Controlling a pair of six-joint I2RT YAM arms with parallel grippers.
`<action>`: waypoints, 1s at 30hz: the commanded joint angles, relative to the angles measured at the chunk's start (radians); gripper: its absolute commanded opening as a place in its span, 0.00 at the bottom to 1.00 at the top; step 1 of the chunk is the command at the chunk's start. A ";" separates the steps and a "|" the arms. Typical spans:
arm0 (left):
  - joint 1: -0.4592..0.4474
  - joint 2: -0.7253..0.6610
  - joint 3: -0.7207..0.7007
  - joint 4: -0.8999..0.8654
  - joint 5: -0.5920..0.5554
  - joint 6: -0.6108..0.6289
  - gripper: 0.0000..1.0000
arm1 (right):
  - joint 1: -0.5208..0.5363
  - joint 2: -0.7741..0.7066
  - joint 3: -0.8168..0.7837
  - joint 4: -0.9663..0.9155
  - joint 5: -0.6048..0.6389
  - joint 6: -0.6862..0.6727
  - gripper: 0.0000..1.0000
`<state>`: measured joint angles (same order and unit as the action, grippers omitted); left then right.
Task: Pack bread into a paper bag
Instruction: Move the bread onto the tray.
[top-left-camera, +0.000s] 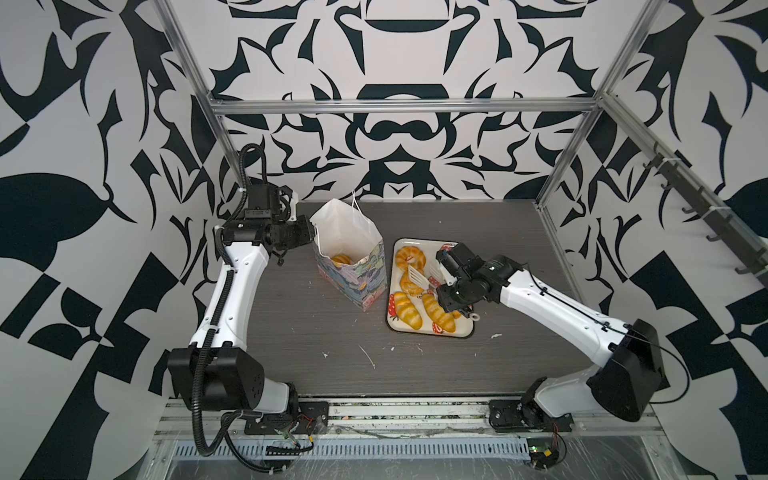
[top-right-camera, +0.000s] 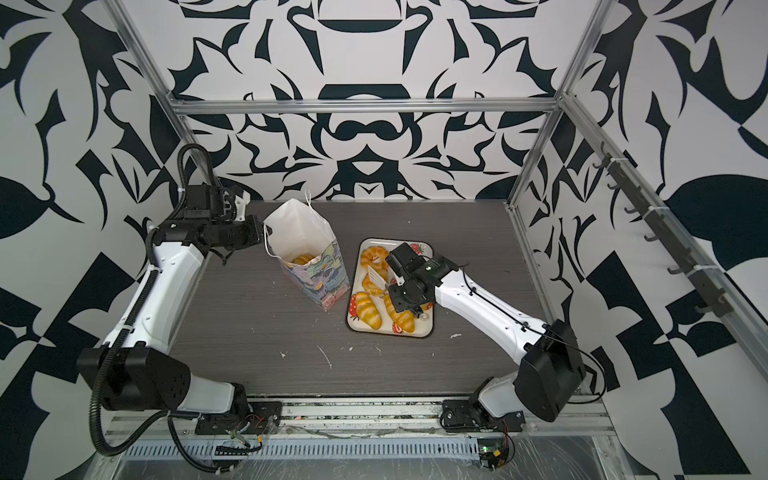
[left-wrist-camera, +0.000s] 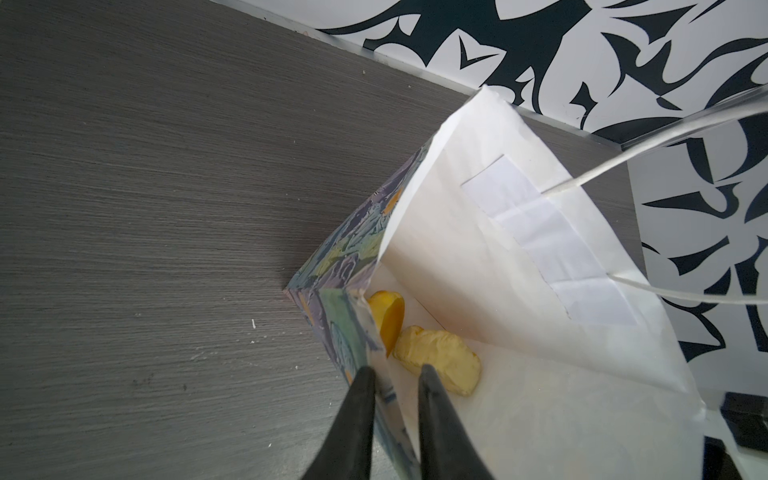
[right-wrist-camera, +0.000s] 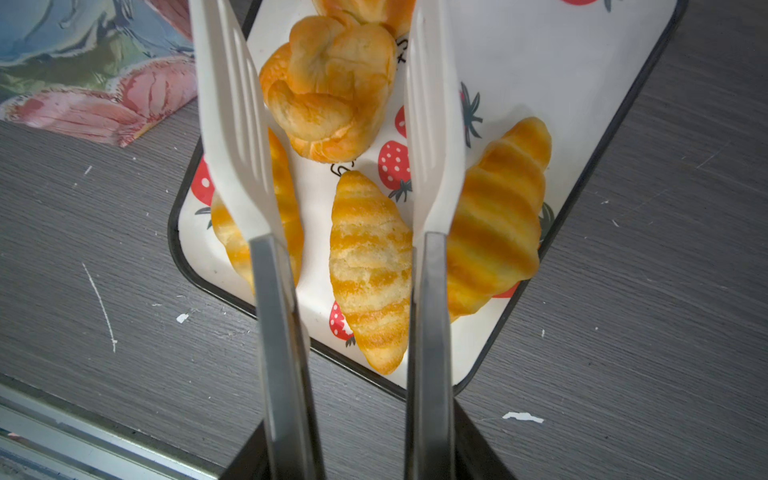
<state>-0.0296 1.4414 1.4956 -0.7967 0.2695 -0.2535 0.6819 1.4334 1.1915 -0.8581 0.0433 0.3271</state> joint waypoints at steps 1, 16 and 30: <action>-0.004 -0.015 -0.018 -0.024 0.004 0.006 0.23 | -0.005 -0.006 0.002 0.052 -0.011 0.011 0.51; -0.004 -0.012 -0.024 -0.021 0.001 0.008 0.23 | -0.017 0.040 -0.026 0.091 -0.045 0.009 0.52; -0.004 -0.008 -0.016 -0.022 0.006 0.008 0.23 | -0.138 -0.005 -0.088 0.145 -0.130 0.052 0.45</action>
<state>-0.0296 1.4410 1.4948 -0.7967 0.2695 -0.2535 0.5755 1.4853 1.1095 -0.7452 -0.0605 0.3527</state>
